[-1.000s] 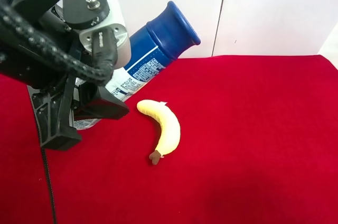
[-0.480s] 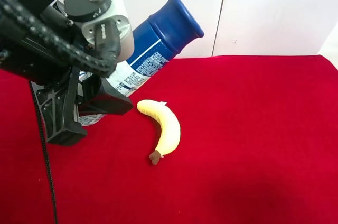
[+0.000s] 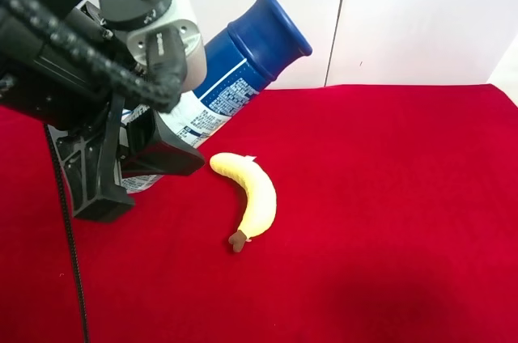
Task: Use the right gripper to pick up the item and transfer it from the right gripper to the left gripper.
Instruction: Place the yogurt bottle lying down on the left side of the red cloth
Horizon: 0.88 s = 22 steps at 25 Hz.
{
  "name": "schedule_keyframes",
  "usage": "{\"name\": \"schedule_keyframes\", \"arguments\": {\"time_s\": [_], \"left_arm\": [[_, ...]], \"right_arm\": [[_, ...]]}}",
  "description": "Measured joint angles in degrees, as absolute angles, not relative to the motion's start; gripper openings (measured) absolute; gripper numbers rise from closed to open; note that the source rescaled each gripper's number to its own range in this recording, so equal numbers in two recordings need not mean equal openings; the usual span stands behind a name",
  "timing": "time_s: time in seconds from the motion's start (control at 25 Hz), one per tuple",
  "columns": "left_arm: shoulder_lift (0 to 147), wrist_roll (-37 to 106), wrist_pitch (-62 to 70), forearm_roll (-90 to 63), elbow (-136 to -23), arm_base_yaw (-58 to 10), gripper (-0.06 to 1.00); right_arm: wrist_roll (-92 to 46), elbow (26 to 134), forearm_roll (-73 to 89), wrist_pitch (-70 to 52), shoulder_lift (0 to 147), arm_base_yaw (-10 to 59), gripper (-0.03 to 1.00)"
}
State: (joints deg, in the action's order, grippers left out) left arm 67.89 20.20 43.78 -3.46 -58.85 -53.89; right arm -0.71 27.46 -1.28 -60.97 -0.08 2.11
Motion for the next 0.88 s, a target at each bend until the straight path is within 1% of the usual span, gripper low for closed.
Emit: {"name": "schedule_keyframes", "arguments": {"time_s": [0.28,0.4,0.56,0.88], "left_arm": [[68.6,13.8,42.1,-2.2,-58.8,-53.9,0.06],[70.7,9.1,41.8,-0.7,-58.8,-51.9,0.06],[74.0,5.0,41.8,0.0,-58.8,-45.8,0.06],[75.9,4.3,40.8,-0.4,-57.1,-30.5,0.06]], "right_arm": [[-0.7,27.5,-1.3,-61.0,-0.1,2.1,1.0],[-0.7,27.5,-1.3,-61.0,-0.1,2.1,1.0],[-0.7,27.5,-1.3,-61.0,-0.1,2.1,1.0],[-0.7,27.5,-1.3,-61.0,-0.1,2.1,1.0]]}}
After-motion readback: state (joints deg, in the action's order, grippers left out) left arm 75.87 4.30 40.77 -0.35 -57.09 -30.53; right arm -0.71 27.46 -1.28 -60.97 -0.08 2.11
